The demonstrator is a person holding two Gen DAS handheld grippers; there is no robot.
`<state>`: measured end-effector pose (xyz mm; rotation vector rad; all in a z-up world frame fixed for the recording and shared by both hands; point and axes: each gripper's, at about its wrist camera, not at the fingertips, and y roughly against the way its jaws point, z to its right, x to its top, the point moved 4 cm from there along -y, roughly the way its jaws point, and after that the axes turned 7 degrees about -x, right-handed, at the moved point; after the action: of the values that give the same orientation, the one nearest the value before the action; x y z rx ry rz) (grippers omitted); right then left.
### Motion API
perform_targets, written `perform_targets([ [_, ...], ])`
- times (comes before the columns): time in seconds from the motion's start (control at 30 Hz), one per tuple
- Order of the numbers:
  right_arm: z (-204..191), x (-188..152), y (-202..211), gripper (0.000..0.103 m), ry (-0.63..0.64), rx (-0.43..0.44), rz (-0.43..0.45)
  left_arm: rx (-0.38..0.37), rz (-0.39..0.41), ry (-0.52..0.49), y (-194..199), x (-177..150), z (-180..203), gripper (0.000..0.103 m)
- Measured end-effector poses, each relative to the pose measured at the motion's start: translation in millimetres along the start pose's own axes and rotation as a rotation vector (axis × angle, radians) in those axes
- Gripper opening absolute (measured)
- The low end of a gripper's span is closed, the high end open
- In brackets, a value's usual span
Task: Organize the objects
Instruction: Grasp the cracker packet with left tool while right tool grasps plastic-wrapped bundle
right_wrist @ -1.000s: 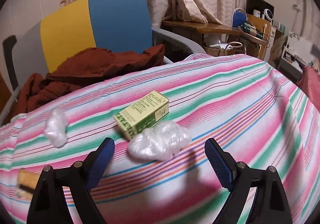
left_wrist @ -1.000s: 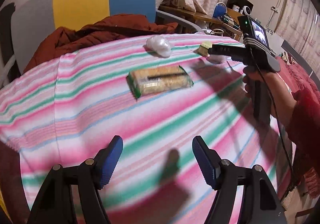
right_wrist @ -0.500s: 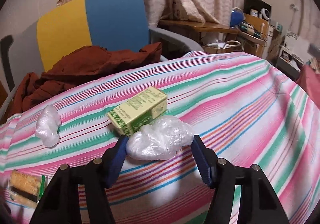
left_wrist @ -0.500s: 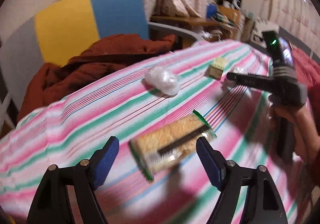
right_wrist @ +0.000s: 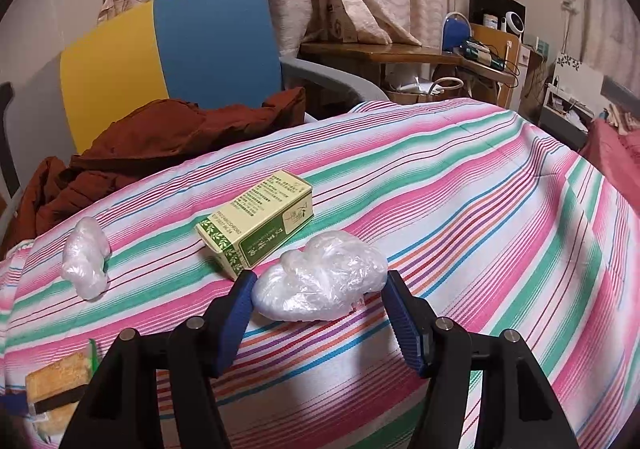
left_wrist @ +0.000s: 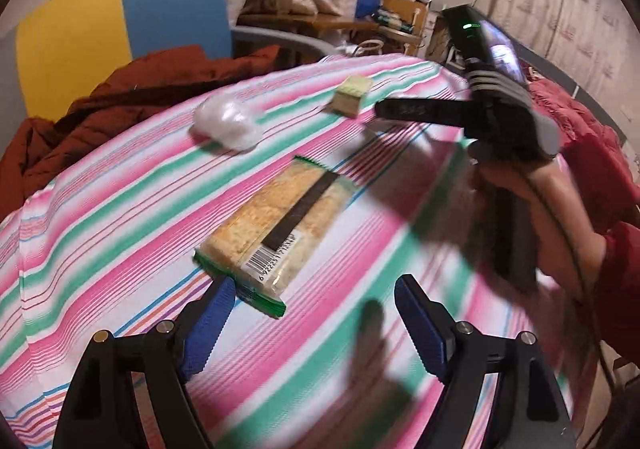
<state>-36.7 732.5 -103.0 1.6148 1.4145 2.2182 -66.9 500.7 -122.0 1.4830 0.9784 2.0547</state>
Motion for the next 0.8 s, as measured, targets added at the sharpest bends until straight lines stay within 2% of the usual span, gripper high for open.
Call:
perform_targets([
  [0.13,4,0,0,0.065,-0.021,0.002,0.001,0.137,0.091,-0.015,13,12,-6,0.083],
  [0.2,5,0,-1,0.065,-0.027,0.006,0.001,0.163,0.117,-0.001,17,18,-14,0.084],
  [0.3,5,0,-2,0.065,-0.031,0.007,-0.002,0.145,0.07,-0.012,6,25,-21,0.084],
  [0.43,4,-1,-1,0.065,-0.025,0.003,0.001,0.13,-0.014,-0.151,-19,30,-9,0.084],
  [0.5,4,-1,-1,0.065,-0.023,0.002,0.003,0.103,-0.057,-0.165,-28,30,-3,0.084],
  [0.53,4,-1,-1,0.065,-0.024,0.002,0.003,0.1,-0.066,-0.158,-30,30,0,0.084],
  [0.67,6,-1,-1,0.065,-0.031,0.001,0.004,-0.028,-0.032,-0.122,-23,26,19,0.083],
  [0.8,8,-2,-1,0.065,-0.038,0.006,0.004,0.081,-0.014,-0.166,-23,29,24,0.083],
])
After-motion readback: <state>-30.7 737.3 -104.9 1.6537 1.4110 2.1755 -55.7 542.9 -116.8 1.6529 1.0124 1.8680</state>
